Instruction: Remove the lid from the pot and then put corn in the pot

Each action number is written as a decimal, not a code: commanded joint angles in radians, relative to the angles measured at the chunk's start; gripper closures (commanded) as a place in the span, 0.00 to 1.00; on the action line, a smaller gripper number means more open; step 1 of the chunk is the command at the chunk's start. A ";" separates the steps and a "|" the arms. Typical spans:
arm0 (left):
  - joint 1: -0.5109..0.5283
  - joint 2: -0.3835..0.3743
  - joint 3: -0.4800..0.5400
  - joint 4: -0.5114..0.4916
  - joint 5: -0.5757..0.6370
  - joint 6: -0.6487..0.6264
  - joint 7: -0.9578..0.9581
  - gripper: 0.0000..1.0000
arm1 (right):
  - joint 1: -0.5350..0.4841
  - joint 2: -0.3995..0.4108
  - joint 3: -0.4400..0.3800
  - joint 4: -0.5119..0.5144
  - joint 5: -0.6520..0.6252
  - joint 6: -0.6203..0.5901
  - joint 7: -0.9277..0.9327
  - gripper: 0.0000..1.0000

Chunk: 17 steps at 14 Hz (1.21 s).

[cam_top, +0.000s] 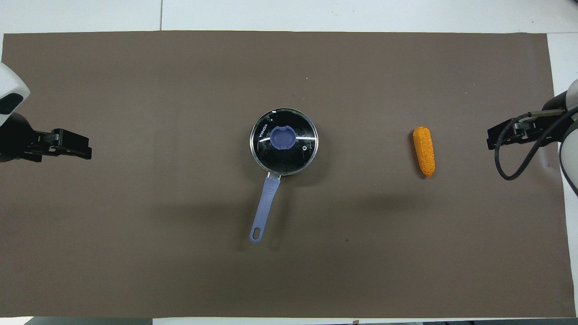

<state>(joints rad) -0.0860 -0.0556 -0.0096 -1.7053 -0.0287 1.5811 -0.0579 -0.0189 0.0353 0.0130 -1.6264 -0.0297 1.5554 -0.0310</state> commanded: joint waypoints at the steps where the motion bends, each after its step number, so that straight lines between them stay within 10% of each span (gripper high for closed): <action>1: -0.020 -0.013 0.003 -0.023 0.015 0.025 0.003 0.00 | -0.006 -0.014 0.007 -0.018 0.008 0.022 0.003 0.00; 9: -0.098 0.019 0.005 -0.059 -0.037 0.184 -0.087 0.00 | -0.004 -0.018 0.012 -0.053 0.028 0.100 0.003 0.00; 14: -0.342 0.484 0.005 0.463 -0.065 0.100 -0.356 0.00 | 0.014 0.003 0.013 -0.116 0.048 0.213 0.000 0.00; 17: -0.444 0.608 0.017 0.539 -0.057 0.137 -0.442 0.00 | 0.040 0.047 0.013 -0.264 0.068 0.471 -0.001 0.00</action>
<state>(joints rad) -0.4799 0.4642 -0.0189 -1.2854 -0.0791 1.7489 -0.4634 0.0096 0.0651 0.0217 -1.7839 0.0222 1.8754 -0.0309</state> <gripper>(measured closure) 0.000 0.000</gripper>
